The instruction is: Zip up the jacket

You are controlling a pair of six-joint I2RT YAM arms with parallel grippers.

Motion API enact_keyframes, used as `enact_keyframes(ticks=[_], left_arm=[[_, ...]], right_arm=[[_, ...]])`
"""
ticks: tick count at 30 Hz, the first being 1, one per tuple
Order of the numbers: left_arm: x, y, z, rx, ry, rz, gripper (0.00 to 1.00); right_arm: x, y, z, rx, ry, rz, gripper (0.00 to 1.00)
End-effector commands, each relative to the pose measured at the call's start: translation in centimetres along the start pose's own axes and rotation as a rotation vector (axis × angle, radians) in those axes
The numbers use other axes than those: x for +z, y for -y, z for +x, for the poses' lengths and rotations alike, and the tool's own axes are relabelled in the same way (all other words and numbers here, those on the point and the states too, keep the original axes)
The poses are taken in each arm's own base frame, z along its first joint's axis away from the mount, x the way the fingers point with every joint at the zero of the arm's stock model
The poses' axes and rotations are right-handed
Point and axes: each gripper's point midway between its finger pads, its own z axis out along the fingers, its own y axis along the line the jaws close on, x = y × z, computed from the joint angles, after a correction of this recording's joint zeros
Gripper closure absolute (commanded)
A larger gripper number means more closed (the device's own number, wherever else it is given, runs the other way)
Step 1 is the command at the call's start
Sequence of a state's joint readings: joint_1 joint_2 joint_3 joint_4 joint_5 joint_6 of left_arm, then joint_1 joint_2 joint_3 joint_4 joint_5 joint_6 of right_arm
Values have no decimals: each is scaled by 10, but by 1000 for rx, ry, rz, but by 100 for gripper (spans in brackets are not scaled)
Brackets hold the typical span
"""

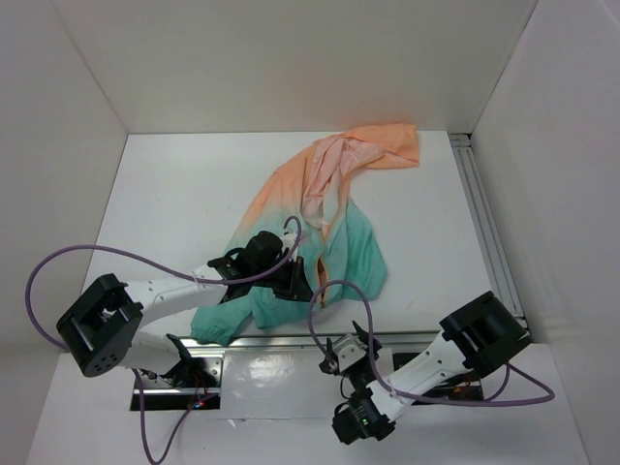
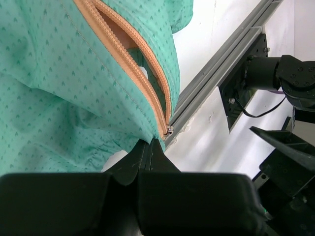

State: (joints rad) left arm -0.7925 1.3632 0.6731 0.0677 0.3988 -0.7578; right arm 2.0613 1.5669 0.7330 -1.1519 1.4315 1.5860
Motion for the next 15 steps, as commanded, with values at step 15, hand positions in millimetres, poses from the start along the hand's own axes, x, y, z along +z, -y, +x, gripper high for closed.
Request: enact_keyframes(ticks=[15], left_arm=[[-9, 18, -16, 58, 48, 52, 100]], right_arm=[[61, 26, -142, 191, 97, 283, 8]])
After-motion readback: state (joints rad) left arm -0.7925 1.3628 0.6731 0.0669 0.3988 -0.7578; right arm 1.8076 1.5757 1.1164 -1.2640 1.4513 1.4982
